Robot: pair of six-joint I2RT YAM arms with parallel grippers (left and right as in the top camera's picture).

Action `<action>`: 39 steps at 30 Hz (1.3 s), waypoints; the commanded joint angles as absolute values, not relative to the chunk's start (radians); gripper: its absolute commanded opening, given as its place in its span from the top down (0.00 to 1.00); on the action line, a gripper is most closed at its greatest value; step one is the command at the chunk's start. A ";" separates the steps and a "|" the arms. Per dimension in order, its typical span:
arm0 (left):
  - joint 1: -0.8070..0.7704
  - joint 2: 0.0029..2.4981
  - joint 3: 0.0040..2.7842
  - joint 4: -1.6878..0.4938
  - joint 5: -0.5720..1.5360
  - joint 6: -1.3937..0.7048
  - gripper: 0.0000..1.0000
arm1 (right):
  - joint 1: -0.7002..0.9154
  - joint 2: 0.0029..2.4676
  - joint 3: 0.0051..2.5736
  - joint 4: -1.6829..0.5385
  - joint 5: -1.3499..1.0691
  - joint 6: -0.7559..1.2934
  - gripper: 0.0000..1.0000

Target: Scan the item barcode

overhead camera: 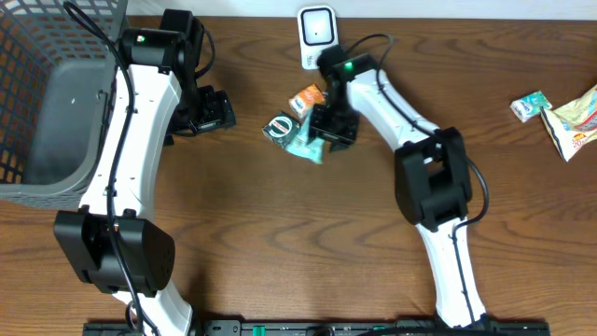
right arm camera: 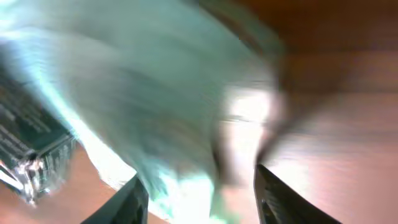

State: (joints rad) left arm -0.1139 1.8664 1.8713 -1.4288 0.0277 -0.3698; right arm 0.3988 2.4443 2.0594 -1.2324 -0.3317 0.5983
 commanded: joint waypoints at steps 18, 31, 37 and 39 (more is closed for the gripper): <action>-0.113 1.850 1.869 -1.431 0.030 -0.376 0.02 | 0.283 2.264 2.027 -1.193 -0.335 -0.001 0.40; -0.113 1.850 1.869 -1.431 0.030 -0.376 0.02 | 0.336 2.307 1.999 -1.118 -0.269 -0.421 0.14; -0.113 1.850 1.869 -1.431 0.030 -0.376 0.03 | 0.346 2.344 1.996 -1.123 -0.315 -0.427 0.14; -0.113 1.850 1.869 -1.431 0.030 -0.376 0.03 | 0.345 2.362 1.993 -1.123 -0.324 -0.427 0.18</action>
